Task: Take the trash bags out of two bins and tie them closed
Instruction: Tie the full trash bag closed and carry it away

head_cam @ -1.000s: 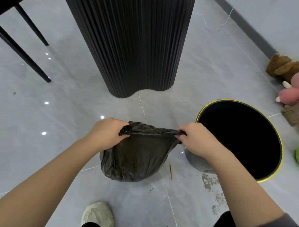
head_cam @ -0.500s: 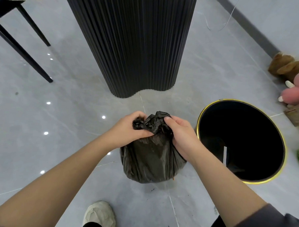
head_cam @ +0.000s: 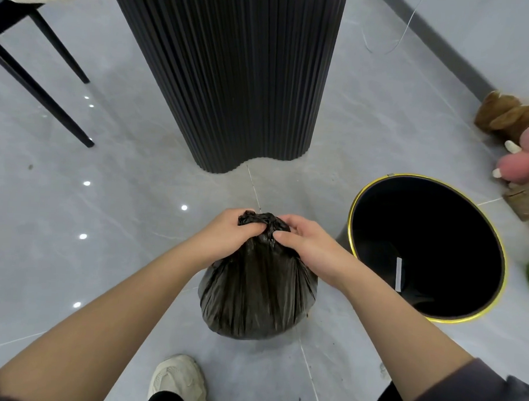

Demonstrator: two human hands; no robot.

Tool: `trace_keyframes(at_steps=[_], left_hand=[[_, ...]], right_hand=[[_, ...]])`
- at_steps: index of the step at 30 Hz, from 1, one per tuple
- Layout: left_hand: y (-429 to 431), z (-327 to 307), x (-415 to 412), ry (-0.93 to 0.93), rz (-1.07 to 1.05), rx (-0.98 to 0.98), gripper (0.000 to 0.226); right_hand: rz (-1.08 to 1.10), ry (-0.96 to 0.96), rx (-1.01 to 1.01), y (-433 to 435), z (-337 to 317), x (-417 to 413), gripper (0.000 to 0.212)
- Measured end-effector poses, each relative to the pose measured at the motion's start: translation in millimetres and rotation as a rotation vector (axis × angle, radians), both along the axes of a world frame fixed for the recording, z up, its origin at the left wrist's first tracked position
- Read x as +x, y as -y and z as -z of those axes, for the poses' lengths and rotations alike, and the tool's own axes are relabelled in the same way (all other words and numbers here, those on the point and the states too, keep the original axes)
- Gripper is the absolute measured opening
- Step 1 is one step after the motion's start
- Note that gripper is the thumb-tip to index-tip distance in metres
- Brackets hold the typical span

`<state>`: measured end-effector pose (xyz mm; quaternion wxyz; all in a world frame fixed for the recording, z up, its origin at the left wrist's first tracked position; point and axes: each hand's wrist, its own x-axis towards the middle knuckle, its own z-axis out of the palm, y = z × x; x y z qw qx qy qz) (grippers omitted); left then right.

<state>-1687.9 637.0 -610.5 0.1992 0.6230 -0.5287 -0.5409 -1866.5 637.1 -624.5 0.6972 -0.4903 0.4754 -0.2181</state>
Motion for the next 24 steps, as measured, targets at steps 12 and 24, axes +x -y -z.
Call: trace_keyframes(at_steps=[12,24], left_hand=[[-0.1,-14.3,10.1,-0.121,-0.093,0.071,0.022],[38.8,-55.1,5.1,0.008,0.222,0.198,0.021]], right_hand=[[-0.010,-0.085,-0.385,-1.4,3.3,11.8,0.030],[-0.328,-0.130,-0.222,-7.4,-19.6,26.9,0.028]])
